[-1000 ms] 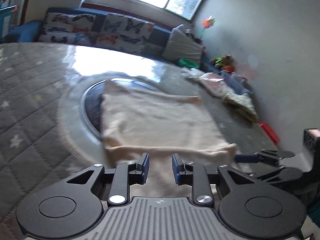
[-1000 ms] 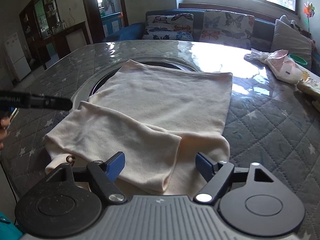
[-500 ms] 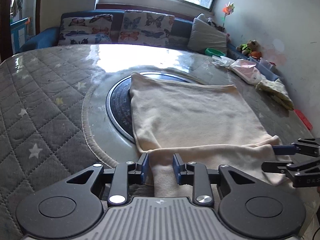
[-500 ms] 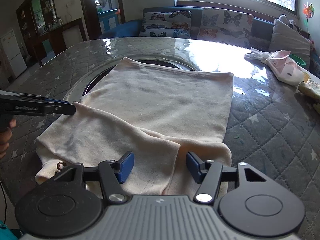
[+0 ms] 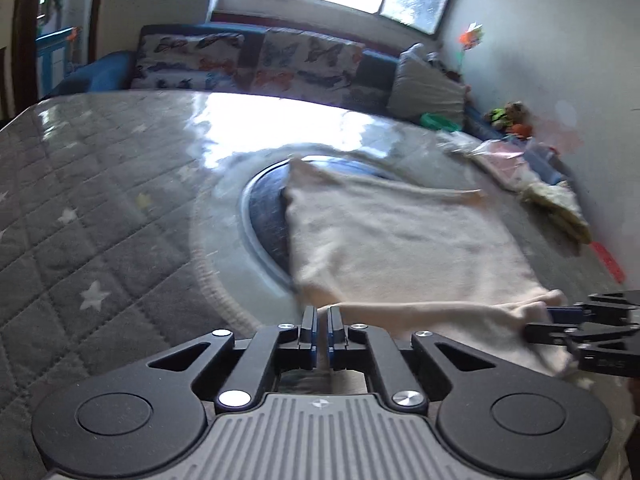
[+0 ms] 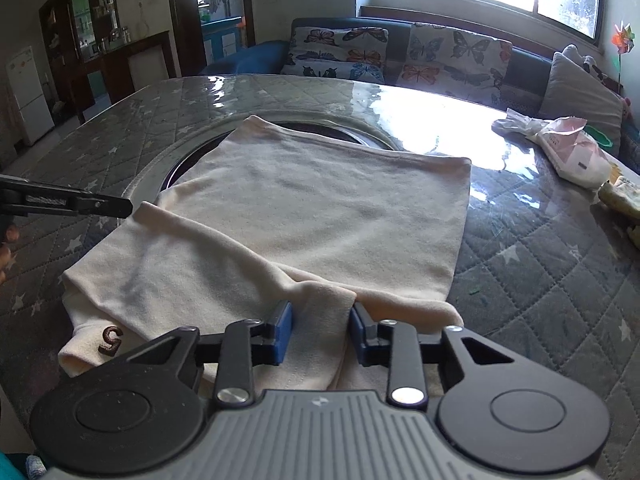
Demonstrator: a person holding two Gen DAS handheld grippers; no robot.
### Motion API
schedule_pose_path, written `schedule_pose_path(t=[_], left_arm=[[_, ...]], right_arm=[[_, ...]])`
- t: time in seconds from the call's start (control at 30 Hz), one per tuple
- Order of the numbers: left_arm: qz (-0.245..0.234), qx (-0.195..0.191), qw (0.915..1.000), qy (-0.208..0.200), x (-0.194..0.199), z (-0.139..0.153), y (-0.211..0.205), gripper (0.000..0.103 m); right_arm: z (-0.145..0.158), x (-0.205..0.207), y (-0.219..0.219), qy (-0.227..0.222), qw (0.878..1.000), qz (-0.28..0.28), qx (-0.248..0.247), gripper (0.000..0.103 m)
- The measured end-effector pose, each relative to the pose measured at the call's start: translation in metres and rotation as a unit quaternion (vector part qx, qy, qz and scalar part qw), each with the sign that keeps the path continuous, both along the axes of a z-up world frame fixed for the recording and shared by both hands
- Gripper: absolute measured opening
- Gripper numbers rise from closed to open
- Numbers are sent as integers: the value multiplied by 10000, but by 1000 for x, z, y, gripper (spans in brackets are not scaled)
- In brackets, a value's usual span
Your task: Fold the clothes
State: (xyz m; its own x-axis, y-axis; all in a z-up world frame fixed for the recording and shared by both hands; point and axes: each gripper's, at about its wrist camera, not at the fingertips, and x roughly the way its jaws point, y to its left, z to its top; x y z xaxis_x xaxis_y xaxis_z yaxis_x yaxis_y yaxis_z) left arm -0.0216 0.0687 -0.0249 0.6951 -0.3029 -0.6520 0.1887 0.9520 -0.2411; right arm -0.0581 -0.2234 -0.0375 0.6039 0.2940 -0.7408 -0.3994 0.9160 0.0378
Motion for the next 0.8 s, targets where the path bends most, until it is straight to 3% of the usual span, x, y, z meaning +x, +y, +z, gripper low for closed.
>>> schedule_pose_path(t=[0.13, 0.23, 0.4, 0.53, 0.67, 0.8], left_arm=[[-642, 55, 9973, -355, -1, 12, -27, 9], [-793, 316, 9957, -346, 9, 4, -41, 9], [-813, 569, 9950, -132, 23, -15, -42, 13], [-777, 882, 9928, -232, 19, -18, -42, 5], [-578, 1195, 9905, -364, 16, -18, -40, 3], [-476, 1310, 9895, -384, 17, -17, -34, 5]], right_arm=[[0, 0, 0, -54, 10000, -7, -42, 21], [1, 0, -1, -94, 9999, -13, -74, 17], [1, -2, -1, -161, 9998, -23, -126, 11], [3, -3, 0, -283, 9995, -23, -152, 8], [10, -4, 3, -519, 9985, -24, -198, 7], [-2, 5, 0, -256, 9994, -110, -224, 11]])
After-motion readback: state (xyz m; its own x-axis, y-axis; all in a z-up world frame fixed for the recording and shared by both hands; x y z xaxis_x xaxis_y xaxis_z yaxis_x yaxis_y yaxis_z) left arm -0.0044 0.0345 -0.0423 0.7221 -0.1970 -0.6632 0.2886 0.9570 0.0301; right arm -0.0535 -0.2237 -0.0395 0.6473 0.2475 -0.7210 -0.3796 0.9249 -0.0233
